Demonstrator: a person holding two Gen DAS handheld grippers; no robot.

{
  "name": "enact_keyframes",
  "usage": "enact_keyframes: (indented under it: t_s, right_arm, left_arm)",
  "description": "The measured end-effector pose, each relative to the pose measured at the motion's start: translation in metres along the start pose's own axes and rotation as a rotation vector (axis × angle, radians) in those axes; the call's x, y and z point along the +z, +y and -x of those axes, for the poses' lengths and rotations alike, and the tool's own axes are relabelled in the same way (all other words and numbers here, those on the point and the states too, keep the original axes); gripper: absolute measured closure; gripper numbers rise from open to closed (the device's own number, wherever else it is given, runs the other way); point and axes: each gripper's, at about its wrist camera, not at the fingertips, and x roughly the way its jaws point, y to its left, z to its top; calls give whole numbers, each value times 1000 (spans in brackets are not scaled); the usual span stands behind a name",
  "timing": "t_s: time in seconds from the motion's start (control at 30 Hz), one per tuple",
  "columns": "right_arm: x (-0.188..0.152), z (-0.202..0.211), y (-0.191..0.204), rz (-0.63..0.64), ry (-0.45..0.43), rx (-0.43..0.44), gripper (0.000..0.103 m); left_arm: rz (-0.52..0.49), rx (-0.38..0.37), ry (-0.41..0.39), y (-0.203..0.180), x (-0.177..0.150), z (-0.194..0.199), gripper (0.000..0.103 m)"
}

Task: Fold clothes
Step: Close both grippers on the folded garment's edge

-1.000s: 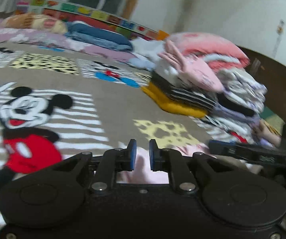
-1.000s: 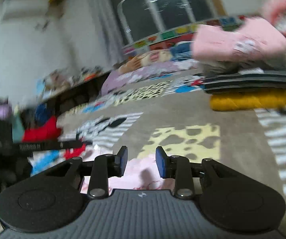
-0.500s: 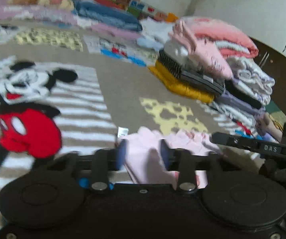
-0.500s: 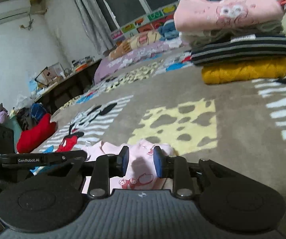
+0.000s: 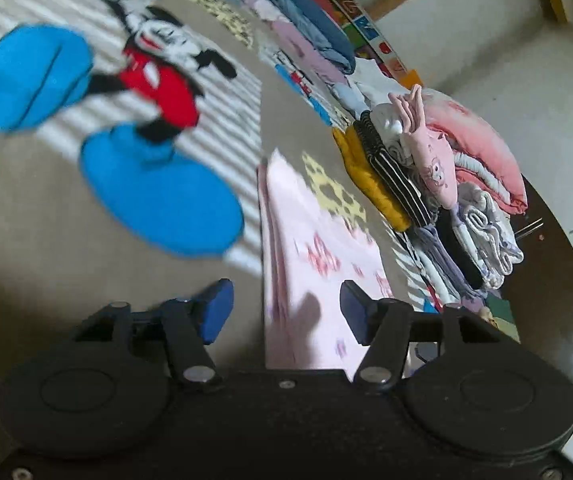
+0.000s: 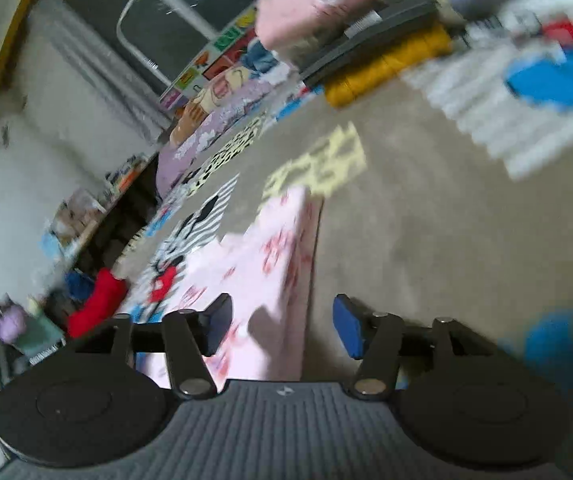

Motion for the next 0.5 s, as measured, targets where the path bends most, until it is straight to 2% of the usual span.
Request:
enact_keyframes:
  t_s: [0.17, 0.2, 0.23, 0.3, 0.33, 0.4, 0.5]
  right_arm:
    - [-18, -5, 7, -4, -32, -24, 43]
    - [-19, -6, 7, -19, -43, -29, 47]
    - [-21, -7, 5, -36, -55, -34, 50]
    - [-25, -8, 1, -68, -72, -42, 73]
    - [-26, -9, -3, -89, -80, -41, 76]
    - [-26, -9, -12, -138, -98, -29, 89]
    - [-27, -6, -16, -194, -107, -3, 92]
  left_arm:
    - [53, 14, -42, -7, -18, 4, 48]
    - [56, 20, -48, -10, -21, 3, 56]
    - [65, 30, -44, -10, -24, 1, 71]
    - [85, 45, -55, -7, -29, 0, 83]
    - [98, 48, -67, -5, -31, -1, 89]
    - [124, 29, -90, 1, -33, 1, 93]
    - [110, 5, -117, -4, -35, 12, 95]
